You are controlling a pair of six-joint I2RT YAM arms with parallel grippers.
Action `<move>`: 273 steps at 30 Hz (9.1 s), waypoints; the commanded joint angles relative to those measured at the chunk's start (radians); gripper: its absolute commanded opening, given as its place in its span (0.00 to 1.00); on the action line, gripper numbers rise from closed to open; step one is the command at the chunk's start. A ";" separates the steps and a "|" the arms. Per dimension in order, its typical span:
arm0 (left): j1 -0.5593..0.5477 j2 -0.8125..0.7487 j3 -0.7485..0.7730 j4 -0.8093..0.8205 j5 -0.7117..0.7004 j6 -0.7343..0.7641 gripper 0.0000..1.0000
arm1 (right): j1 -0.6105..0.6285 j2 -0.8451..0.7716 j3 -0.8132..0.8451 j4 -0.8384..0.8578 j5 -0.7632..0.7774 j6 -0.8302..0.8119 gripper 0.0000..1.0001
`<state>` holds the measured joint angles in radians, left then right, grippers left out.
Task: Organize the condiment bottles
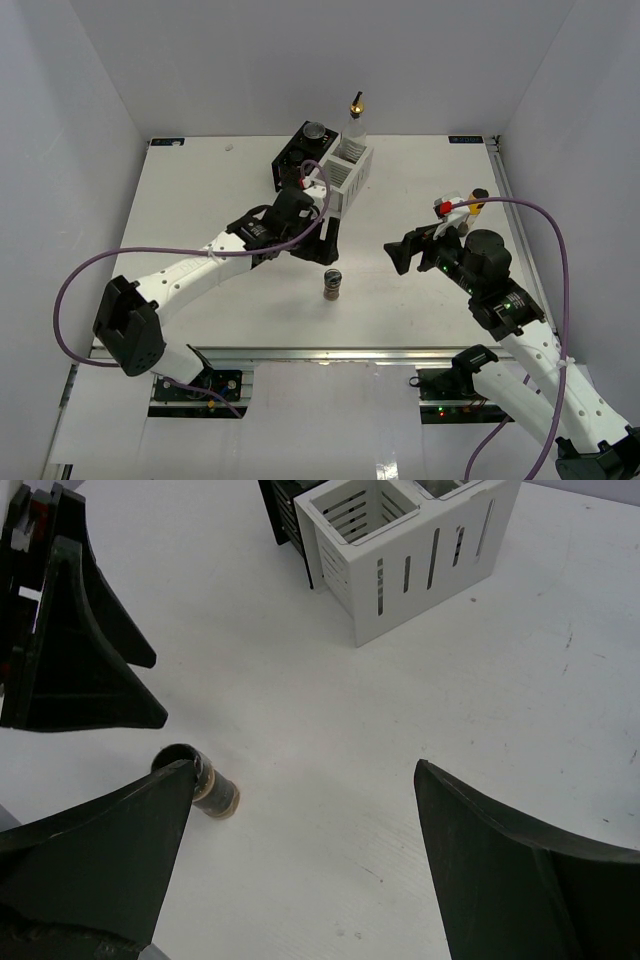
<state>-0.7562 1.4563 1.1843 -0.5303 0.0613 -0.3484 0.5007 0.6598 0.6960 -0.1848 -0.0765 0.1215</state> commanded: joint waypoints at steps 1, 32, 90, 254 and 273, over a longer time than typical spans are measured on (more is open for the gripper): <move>-0.078 -0.038 0.008 -0.027 -0.150 -0.025 0.87 | 0.003 -0.013 0.034 0.007 0.019 -0.008 0.96; -0.229 0.158 0.064 -0.087 -0.262 -0.076 0.80 | 0.002 -0.018 0.038 0.002 0.029 -0.017 0.96; 0.279 0.683 1.081 -0.165 -0.479 0.193 0.00 | 0.004 -0.062 0.016 0.037 -0.002 -0.025 0.96; 0.164 -0.409 -0.239 -0.014 -0.035 0.025 0.98 | -0.187 0.804 0.900 -0.222 0.011 -0.135 0.08; 0.163 -0.455 -0.285 -0.017 -0.080 0.026 0.98 | 0.007 1.114 1.209 -0.015 -0.017 -0.157 0.08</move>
<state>-0.5911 1.0176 0.9174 -0.5510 -0.0200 -0.3164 0.4946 1.7397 1.8326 -0.2581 -0.1134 -0.0005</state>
